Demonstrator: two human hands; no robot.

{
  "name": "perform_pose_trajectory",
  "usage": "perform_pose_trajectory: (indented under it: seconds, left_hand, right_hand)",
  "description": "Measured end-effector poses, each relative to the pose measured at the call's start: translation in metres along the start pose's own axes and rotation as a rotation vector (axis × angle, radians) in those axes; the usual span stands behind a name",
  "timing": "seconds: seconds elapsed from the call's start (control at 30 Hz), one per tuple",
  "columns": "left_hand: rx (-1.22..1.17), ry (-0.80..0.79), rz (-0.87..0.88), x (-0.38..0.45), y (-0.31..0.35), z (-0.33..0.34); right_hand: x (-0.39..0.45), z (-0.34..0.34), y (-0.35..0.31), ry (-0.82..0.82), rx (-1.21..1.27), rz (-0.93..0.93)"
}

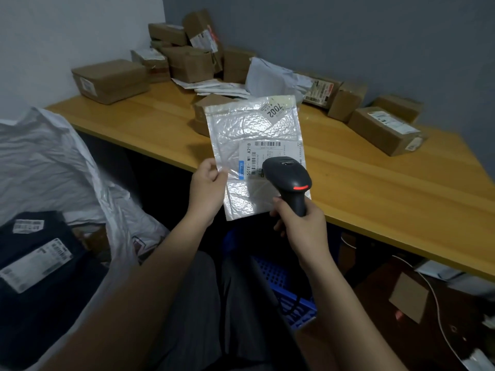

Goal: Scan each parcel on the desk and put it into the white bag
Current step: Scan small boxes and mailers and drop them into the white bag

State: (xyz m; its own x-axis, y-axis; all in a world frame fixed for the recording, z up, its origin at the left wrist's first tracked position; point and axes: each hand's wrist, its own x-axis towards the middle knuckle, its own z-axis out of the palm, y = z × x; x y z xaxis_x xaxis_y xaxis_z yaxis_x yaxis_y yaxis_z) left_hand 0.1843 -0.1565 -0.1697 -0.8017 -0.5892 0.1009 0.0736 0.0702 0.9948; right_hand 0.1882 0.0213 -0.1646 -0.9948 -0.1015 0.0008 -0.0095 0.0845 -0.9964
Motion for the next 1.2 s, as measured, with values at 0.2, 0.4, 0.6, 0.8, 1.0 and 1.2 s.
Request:
perform_pose_trajectory:
  seconds: [0.2,0.4,0.6,0.8,1.0,1.2]
  left_hand:
    - [-0.015,-0.005,0.022,-0.001,-0.001,0.003]
    - [-0.024,0.001,0.048,-0.001,-0.003,0.007]
    - [-0.025,0.015,0.076,-0.005,-0.002,0.011]
    - [-0.011,0.032,0.075,-0.005,-0.006,0.011]
    - [0.003,0.035,0.073,-0.004,-0.006,0.01]
    - [-0.01,0.027,0.087,-0.004,-0.004,0.007]
  right_hand:
    - [-0.001,-0.004,-0.011,0.028,-0.017,-0.031]
    - [-0.003,-0.007,-0.02,0.027,-0.019,-0.015]
    - [-0.011,-0.01,-0.027,0.024,-0.021,-0.012]
    - [-0.017,-0.011,-0.03,0.016,-0.037,-0.004]
    - [-0.019,-0.011,-0.028,0.006,-0.047,0.02]
    - [-0.019,-0.012,-0.03,0.006,-0.039,0.028]
